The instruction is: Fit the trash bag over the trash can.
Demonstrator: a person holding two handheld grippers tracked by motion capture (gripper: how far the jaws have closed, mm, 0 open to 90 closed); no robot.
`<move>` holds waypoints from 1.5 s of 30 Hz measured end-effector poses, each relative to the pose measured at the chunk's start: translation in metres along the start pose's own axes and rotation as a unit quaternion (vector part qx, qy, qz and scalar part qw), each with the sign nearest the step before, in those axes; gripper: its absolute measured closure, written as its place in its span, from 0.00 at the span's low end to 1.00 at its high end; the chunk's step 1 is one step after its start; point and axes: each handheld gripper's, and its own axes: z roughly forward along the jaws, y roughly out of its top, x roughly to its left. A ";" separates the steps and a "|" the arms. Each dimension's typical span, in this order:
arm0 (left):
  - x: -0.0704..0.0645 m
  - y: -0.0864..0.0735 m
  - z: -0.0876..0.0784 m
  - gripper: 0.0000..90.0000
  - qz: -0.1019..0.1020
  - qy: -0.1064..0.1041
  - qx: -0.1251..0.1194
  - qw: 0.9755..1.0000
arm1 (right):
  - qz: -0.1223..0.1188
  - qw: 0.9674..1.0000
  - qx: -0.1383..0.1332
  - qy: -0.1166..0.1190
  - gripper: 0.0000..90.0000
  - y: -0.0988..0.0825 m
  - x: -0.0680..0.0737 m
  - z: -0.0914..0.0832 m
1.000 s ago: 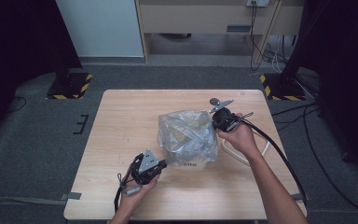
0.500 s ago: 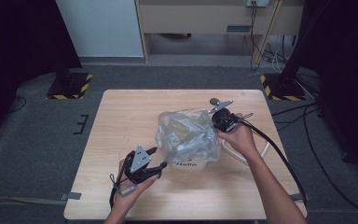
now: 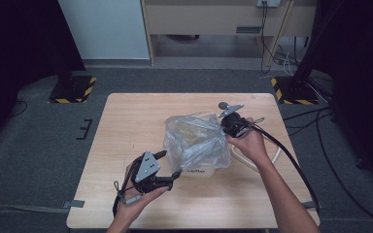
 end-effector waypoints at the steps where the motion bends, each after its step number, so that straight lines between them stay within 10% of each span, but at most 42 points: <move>1: -0.001 0.001 -0.001 0.23 0.002 -0.002 -0.001 1.000 | 0.000 1.000 0.000 0.001 1.00 0.000 0.000 0.000; 30: 0.014 0.050 -0.009 0.19 -0.026 -0.013 -0.036 0.999 | -0.002 1.000 -0.011 0.006 1.00 0.001 0.000 -0.006; 45: 0.067 0.061 0.026 0.18 -0.051 0.035 0.011 0.998 | -0.002 1.000 -0.013 0.002 1.00 0.002 -0.003 -0.009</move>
